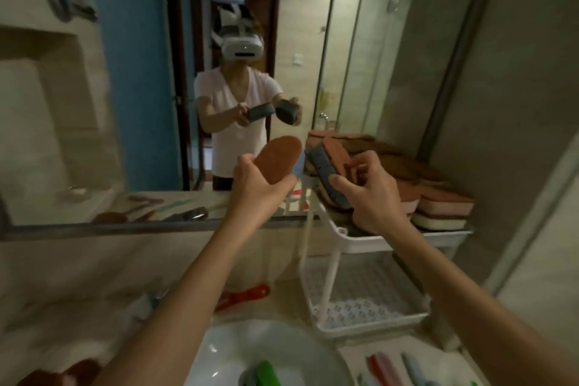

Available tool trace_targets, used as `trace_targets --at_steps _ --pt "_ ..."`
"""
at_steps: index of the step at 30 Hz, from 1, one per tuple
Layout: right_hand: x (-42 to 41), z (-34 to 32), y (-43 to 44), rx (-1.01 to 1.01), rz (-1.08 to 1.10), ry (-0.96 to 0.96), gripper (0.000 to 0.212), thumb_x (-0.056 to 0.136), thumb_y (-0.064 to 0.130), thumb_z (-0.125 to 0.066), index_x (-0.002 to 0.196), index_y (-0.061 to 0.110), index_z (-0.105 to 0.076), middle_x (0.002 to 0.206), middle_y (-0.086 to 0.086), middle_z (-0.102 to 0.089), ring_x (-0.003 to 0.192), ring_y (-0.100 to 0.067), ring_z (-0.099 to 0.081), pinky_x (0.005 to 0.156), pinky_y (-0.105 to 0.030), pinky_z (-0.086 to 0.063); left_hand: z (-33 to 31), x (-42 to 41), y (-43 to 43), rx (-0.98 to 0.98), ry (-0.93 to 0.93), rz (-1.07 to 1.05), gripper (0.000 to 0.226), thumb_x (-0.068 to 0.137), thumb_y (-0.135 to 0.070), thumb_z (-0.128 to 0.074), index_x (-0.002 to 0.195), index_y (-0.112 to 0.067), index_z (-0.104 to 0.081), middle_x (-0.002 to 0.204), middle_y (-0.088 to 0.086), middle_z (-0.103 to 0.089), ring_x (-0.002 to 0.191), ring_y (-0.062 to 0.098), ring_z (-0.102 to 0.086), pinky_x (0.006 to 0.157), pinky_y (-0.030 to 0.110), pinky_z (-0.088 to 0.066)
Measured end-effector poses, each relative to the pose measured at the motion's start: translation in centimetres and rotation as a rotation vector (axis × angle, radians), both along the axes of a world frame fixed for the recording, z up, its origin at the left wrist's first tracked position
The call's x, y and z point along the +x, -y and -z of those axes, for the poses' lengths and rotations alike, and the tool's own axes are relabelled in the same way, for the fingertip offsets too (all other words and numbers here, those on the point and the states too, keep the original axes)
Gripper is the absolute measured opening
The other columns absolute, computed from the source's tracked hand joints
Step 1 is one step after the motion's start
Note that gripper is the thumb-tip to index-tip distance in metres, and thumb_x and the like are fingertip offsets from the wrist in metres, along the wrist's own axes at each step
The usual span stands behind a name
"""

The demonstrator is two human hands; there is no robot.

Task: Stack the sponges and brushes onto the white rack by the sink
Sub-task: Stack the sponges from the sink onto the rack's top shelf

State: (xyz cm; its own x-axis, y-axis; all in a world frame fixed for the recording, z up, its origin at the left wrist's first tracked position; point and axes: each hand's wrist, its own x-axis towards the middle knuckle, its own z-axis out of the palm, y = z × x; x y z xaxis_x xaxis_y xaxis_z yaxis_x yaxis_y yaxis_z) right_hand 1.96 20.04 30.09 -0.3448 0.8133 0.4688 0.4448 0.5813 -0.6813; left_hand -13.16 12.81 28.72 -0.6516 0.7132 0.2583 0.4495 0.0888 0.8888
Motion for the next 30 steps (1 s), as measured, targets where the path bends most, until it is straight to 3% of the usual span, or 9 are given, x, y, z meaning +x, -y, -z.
trace_targets --at_steps 3,5,7,9,15,19,22,25,30 --pt "2.7 -1.6 -4.3 -0.039 0.054 -0.014 0.030 0.084 0.033 -0.065 0.098 0.019 -0.043 0.096 -0.005 -0.057 0.089 -0.022 -0.058 0.072 -0.041 -0.056 -1.7 2.4 -5.0 -0.043 -0.065 0.072 0.071 0.078 -0.041 -0.066 0.132 -0.013 -0.029 0.129 0.007 -0.045 0.108 0.022 -0.051 0.076 0.034 -0.051" --pt "3.9 -2.3 -7.2 -0.090 0.064 -0.004 0.030 0.085 0.033 -0.064 0.099 0.019 -0.042 0.099 -0.001 -0.054 0.088 -0.018 -0.055 0.056 -0.027 -0.050 -2.4 3.6 -8.1 -0.097 -0.076 0.096 0.080 0.079 -0.045 -0.063 0.140 -0.012 -0.023 0.137 0.012 -0.042 0.121 0.029 -0.048 0.096 0.044 -0.047" --pt "4.7 -2.6 -10.0 -0.127 0.080 0.027 0.030 0.086 0.034 -0.062 0.101 0.018 -0.041 0.105 -0.003 -0.052 0.089 -0.016 -0.050 0.050 -0.017 -0.037 -2.8 4.3 -10.7 -0.172 -0.092 0.104 0.084 0.081 -0.046 -0.061 0.144 -0.011 -0.017 0.141 0.014 -0.037 0.127 0.031 -0.043 0.102 0.045 -0.044" --pt "5.1 -2.5 -12.4 -0.153 0.108 0.053 0.035 0.087 0.035 -0.061 0.110 0.015 -0.044 0.113 -0.007 -0.053 0.092 -0.019 -0.050 0.050 -0.018 -0.035 -2.8 4.7 -12.9 -0.245 -0.114 0.098 0.087 0.083 -0.046 -0.059 0.146 -0.009 -0.011 0.145 0.015 -0.033 0.130 0.033 -0.039 0.104 0.044 -0.041" --pt "3.5 -2.0 -16.3 -0.183 0.162 0.176 0.061 0.088 0.035 -0.060 0.136 0.010 -0.034 0.130 -0.010 -0.052 0.112 -0.026 -0.055 0.073 -0.027 -0.043 -2.7 5.3 -16.8 -0.342 -0.108 0.028 0.094 0.084 -0.049 -0.056 0.149 -0.006 -0.002 0.150 0.017 -0.027 0.136 0.035 -0.031 0.107 0.041 -0.036" --pt "2.6 -1.2 -17.6 -0.168 0.134 0.289 0.061 0.085 0.040 -0.060 0.133 0.010 -0.038 0.123 -0.011 -0.057 0.105 -0.027 -0.060 0.080 -0.035 -0.052 -2.4 5.5 -17.9 -0.340 -0.055 0.035 0.086 0.082 -0.053 -0.053 0.145 -0.005 -0.020 0.143 0.015 -0.038 0.131 0.033 -0.039 0.104 0.040 -0.038" --pt "2.6 -0.6 -17.9 -0.124 0.096 0.360 0.055 0.085 0.045 -0.057 0.127 0.012 -0.043 0.120 -0.010 -0.059 0.103 -0.028 -0.060 0.077 -0.035 -0.050 -2.8 5.4 -18.1 -0.292 0.111 0.070 0.068 0.088 -0.052 -0.041 0.140 -0.009 -0.037 0.143 0.013 -0.042 0.129 0.032 -0.043 0.106 0.042 -0.039" --pt "2.9 -1.0 -18.2 -0.115 0.061 0.388 0.045 0.085 0.046 -0.056 0.117 0.015 -0.049 0.113 -0.008 -0.061 0.094 -0.024 -0.058 0.074 -0.033 -0.048 -3.3 5.3 -17.9 -0.249 0.280 0.062 0.054 0.095 -0.039 -0.038 0.140 -0.009 -0.038 0.143 0.013 -0.043 0.129 0.031 -0.043 0.106 0.041 -0.040" --pt "3.7 -1.6 -18.4 -0.126 -0.023 0.492 0.045 0.082 0.037 -0.064 0.118 0.014 -0.052 0.115 -0.007 -0.059 0.096 -0.022 -0.057 0.086 -0.038 -0.053 -3.4 4.9 -17.8 -0.165 0.390 0.049 0.036 0.092 -0.015 -0.051 0.127 -0.005 -0.049 0.132 0.010 -0.052 0.123 0.028 -0.049 0.094 0.036 -0.045"
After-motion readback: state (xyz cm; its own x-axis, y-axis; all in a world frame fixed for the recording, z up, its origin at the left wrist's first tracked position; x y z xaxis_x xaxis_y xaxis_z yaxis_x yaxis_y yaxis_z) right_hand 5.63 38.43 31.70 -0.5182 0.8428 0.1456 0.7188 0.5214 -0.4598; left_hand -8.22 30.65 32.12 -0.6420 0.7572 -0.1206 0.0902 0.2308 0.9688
